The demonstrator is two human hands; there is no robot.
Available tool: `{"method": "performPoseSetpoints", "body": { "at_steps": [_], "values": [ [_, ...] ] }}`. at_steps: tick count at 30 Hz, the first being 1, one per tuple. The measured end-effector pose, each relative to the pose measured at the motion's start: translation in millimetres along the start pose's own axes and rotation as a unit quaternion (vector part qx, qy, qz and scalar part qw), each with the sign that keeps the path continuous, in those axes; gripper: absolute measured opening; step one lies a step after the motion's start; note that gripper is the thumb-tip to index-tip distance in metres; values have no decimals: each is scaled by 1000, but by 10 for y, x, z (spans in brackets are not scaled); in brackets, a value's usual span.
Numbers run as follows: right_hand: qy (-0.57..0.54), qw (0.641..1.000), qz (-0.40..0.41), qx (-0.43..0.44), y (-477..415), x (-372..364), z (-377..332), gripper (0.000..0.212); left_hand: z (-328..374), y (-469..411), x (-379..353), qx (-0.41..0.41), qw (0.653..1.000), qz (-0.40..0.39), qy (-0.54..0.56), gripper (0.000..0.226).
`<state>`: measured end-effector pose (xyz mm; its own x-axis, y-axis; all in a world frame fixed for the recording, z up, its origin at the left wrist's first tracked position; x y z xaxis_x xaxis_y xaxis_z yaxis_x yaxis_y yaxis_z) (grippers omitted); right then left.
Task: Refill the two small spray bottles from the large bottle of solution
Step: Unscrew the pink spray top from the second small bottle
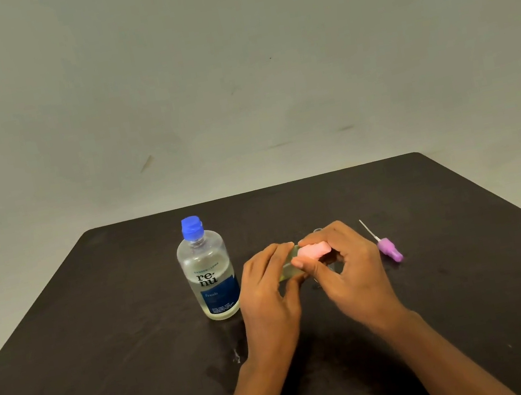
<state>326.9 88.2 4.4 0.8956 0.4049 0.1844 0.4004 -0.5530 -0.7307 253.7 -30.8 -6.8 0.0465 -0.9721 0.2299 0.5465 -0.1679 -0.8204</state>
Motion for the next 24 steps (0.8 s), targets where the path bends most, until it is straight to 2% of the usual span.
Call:
{"method": "performPoseSetpoints", "body": {
  "at_steps": [7, 16, 22, 24],
  "values": [
    [-15, 1000, -19, 1, -19, 13, -43, 28, -3, -16, -15, -12, 1000, -16, -4, 48],
    [-56, 995, -63, 50, -25, 7, -145, 15, -110, -39, -121, 0, 994, -105, 21, 44],
    [-65, 988, -141, 5, 40, -91, -123, 58, -167, -6, -158, -1, 993, -118, 7, 50],
    [-29, 993, -117, 15, 45, -87, -100, 56, -154, -2, -156, -3, 993, -118, 0, 52]
  ]
}}
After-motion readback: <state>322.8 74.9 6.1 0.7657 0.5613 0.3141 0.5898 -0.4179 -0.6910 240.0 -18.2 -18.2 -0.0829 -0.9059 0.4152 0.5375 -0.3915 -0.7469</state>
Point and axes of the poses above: each hand's wrist, its own y-axis away from the middle knuckle, its own x-axis out of the back of the hand, z = x × y, the point moved 10 cm from there along -y, towards the middle knuckle, and after that the axes turned 12 degrees about z, right-handed, at the moved point
